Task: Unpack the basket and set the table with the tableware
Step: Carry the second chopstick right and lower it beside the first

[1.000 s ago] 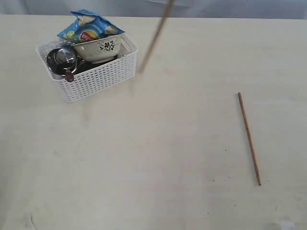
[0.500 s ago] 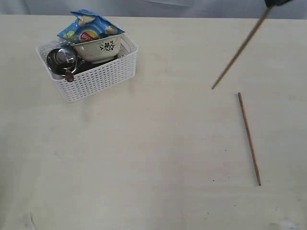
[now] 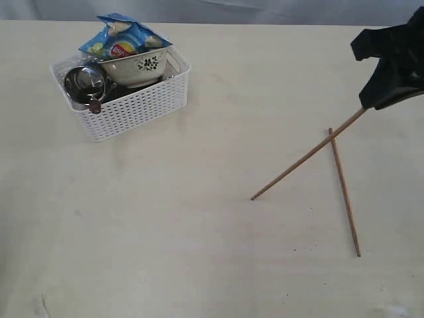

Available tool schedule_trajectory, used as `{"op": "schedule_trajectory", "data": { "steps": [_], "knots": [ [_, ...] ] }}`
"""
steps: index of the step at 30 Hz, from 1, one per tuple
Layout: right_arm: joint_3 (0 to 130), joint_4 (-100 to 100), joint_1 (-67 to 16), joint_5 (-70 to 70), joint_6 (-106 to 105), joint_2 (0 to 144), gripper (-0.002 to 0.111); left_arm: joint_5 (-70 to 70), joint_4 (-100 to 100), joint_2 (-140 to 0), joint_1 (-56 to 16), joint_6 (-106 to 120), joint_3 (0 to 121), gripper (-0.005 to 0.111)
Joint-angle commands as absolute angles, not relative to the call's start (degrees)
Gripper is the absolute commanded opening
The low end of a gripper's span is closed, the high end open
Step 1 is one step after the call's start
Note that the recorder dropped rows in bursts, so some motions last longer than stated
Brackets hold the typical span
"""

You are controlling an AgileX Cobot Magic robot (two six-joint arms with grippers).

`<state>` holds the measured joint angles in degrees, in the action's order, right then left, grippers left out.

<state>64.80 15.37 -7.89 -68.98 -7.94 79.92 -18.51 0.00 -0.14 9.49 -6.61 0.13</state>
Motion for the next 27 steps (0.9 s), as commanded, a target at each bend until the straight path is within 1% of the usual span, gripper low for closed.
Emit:
{"op": "schedule_trajectory", "data": {
  "steps": [1, 5, 11, 15, 20, 27],
  "knots": [
    [66.5, 10.6, -7.6, -70.0, -8.9, 82.6, 0.000, -18.3, 0.0, 0.0, 9.2, -6.5, 0.0, 0.000],
    [75.0, 11.1, -7.6, -70.0, -10.7, 82.5, 0.000, -18.3, 0.0, 0.0, 9.2, -6.5, 0.0, 0.000],
    [82.5, 11.4, -7.6, -70.0, -12.2, 83.2, 0.000, -18.3, 0.0, 0.0, 9.2, -6.5, 0.0, 0.000],
    [83.6, 15.9, -7.6, -70.0, -14.6, 83.0, 0.000, -18.3, 0.0, 0.0, 9.2, -6.5, 0.0, 0.000],
    [83.6, 15.5, -7.6, -70.0, -14.0, 81.4, 0.000, -18.3, 0.0, 0.0, 9.2, -6.5, 0.0, 0.000],
    [80.3, 15.2, -7.6, -70.0, -13.0, 73.4, 0.000, -18.3, 0.0, 0.0, 9.2, -6.5, 0.0, 0.000]
  ]
}}
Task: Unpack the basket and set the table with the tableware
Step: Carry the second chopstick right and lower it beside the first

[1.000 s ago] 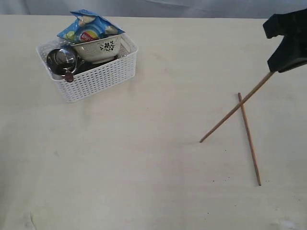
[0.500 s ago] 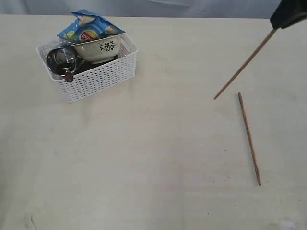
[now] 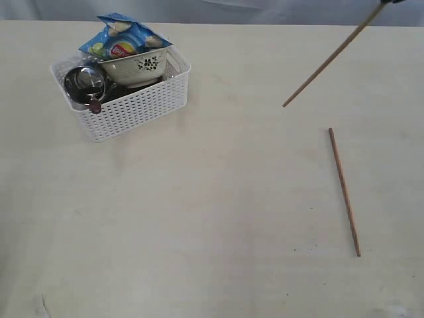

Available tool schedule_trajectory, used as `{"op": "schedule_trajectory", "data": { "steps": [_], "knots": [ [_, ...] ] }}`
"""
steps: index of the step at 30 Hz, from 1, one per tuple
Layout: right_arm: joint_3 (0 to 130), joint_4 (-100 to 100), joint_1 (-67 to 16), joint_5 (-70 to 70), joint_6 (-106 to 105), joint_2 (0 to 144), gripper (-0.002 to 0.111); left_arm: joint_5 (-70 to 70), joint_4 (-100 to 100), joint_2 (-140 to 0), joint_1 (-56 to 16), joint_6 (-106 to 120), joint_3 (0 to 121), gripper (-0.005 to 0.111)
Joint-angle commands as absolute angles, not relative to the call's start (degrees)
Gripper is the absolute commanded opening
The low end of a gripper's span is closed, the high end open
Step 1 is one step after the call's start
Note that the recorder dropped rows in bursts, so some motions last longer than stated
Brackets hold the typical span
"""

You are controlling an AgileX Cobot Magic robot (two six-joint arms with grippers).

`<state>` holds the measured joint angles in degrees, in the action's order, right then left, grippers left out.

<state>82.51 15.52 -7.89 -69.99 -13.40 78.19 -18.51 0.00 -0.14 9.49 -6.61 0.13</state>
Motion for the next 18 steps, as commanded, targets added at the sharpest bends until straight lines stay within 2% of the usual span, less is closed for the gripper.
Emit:
{"op": "schedule_trajectory", "data": {
  "steps": [1, 8, 18],
  "knots": [
    [79.4, 15.2, -7.6, -70.0, -13.0, 72.0, 0.000, -18.3, 0.0, 0.0, 9.2, -6.5, 0.0, 0.000],
    [71.9, 15.0, -7.6, -70.0, -13.0, 63.3, 0.000, -18.3, 0.0, 0.0, 9.2, -6.5, 0.0, 0.000],
    [68.3, 14.8, -7.6, -70.0, -11.3, 63.2, 0.000, -18.3, 0.0, 0.0, 9.2, -6.5, 0.0, 0.000]
  ]
}}
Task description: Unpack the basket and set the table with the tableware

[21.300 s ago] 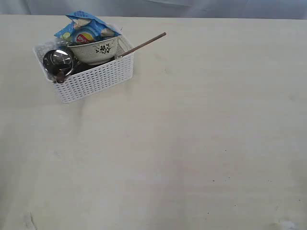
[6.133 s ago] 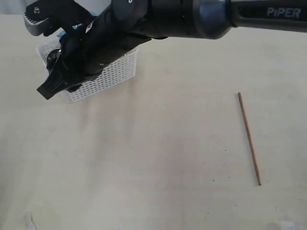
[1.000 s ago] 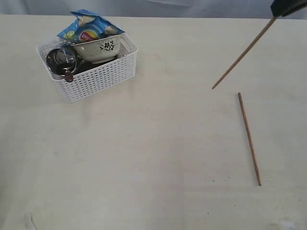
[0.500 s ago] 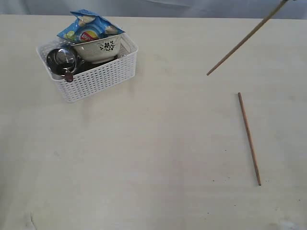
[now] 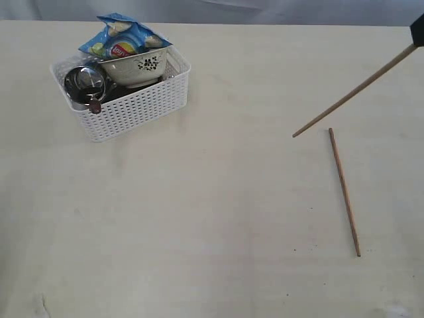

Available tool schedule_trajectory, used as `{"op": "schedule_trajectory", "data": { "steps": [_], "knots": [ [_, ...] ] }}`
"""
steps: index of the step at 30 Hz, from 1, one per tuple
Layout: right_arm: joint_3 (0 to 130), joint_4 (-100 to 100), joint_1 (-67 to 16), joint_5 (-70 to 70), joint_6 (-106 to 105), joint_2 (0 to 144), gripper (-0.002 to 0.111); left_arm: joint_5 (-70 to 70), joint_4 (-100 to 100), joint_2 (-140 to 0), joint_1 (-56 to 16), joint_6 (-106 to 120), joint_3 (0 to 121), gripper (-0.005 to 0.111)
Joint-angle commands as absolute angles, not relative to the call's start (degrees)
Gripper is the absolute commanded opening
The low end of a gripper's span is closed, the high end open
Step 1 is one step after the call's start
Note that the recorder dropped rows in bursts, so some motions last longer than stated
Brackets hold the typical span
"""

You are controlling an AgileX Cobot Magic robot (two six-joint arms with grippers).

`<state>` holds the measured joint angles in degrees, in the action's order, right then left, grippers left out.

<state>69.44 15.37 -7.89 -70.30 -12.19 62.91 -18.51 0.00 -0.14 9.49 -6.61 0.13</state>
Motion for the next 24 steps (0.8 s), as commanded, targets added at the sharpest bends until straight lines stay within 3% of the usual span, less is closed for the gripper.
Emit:
{"op": "schedule_trajectory", "data": {
  "steps": [1, 10, 24],
  "knots": [
    [67.7, 14.5, -7.6, -70.0, -11.3, 63.2, 0.000, -18.3, 0.0, 0.0, 9.2, -6.5, 0.0, 0.000],
    [59.9, 8.4, -7.6, -70.0, -6.5, 63.2, 0.000, -18.3, 0.0, 0.0, 9.2, -6.5, 0.0, 0.000],
    [59.8, 11.1, -7.6, -70.0, -8.1, 63.1, 0.000, -18.3, 0.0, 0.0, 9.2, -6.5, 0.0, 0.000]
  ]
}}
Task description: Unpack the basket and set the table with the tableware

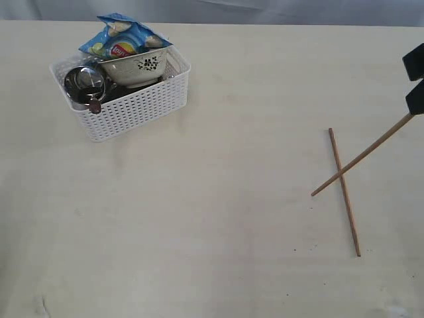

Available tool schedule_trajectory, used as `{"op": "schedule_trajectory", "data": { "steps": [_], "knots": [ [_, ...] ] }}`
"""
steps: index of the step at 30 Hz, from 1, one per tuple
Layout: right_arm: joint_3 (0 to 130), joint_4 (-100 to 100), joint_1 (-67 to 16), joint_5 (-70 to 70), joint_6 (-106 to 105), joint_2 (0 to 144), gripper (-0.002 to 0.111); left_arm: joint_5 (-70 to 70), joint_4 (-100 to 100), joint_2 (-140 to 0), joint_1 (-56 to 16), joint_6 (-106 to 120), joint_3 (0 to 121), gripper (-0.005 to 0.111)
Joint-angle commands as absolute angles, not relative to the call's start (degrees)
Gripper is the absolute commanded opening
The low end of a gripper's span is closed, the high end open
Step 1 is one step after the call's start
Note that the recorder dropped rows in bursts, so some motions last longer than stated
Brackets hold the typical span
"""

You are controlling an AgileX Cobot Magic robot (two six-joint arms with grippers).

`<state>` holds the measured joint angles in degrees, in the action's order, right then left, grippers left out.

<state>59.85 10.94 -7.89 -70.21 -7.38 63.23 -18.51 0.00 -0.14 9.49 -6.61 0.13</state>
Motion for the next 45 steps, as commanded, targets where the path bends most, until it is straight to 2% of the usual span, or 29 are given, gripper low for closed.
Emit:
{"op": "schedule_trajectory", "data": {
  "steps": [1, 7, 11, 18, 21, 24, 29, 31, 33, 34, 35, 36, 37, 38, 39, 43, 45],
  "knots": [
    [59.8, 11.1, -7.6, -70.0, -8.1, 63.1, 0.000, -18.3, 0.0, 0.0, 9.2, -6.5, 0.0, 0.000],
    [59.8, 11.1, -7.6, -70.0, -8.4, 63.1, 0.000, -16.5, -0.7, 0.0, 9.2, -6.5, 0.0, 0.000],
    [59.8, 11.1, -7.6, -70.0, -9.1, 63.2, 0.000, -8.5, 7.3, 0.0, 9.2, -10.6, 0.0, 0.000],
    [59.8, 11.1, -7.6, -70.0, -9.4, 63.2, 0.000, 5.4, 8.4, 0.0, 9.2, -20.1, 0.0, 0.000],
    [59.8, 11.1, -7.6, -70.0, -9.4, 63.2, 0.000, 17.6, 7.3, 0.0, 9.2, -27.4, 0.0, 0.000],
    [59.8, 11.1, -7.6, -70.0, -9.4, 63.2, 0.000, 29.4, -1.4, 0.0, 9.2, -38.4, 0.7, 0.000],
    [59.9, 11.1, -7.6, -70.0, -9.8, 63.2, 0.000, 30.2, -34.4, -12.7, 9.2, -59.2, 14.7, 0.001],
    [59.9, 11.1, -7.6, -70.0, -9.8, 63.2, 0.000, 35.4, -49.1, -22.1, 9.2, -69.5, 20.5, 0.006],
    [59.9, 11.1, -7.6, -70.0, -9.8, 63.2, 0.000, 47.7, -65.2, -36.3, 9.2, -79.7, 28.0, 0.020],
    [59.9, 11.1, -7.6, -70.0, -9.8, 63.2, 0.000, 54.7, -71.7, -46.0, 9.2, -82.7, 32.7, 0.034],
    [59.9, 11.1, -7.6, -70.0, -9.8, 63.2, 0.000, 57.5, -74.2, -50.5, 9.2, -83.0, 34.7, 0.042],
    [59.9, 11.1, -7.6, -70.0, -9.8, 63.2, 0.000, 60.2, -76.4, -57.9, 8.5, -81.7, 37.5, 0.056],
    [59.9, 11.3, -7.6, -70.0, -9.8, 63.2, 0.000, 60.6, -76.4, -61.6, 7.4, -80.2, 38.6, 0.062],
    [59.9, 11.7, -7.6, -70.0, -9.8, 63.2, 0.000, 60.6, -76.1, -67.3, 3.4, -75.8, 40.3, 0.067],
    [59.9, 12.1, -7.6, -70.0, -9.8, 63.2, 0.000, 60.5, -75.9, -70.1, 0.4, -73.3, 41.0, 0.067],
    [59.9, 13.4, -7.6, -70.0, -10.7, 63.6, 0.000, 42.9, -65.5, -85.1, -24.7, -49.0, 44.7, 0.071],
    [59.9, 13.4, -7.6, -70.0, -10.7, 64.3, 0.000, 37.4, -55.1, -91.2, -33.8, -38.2, 46.3, 0.075]
  ]
}}
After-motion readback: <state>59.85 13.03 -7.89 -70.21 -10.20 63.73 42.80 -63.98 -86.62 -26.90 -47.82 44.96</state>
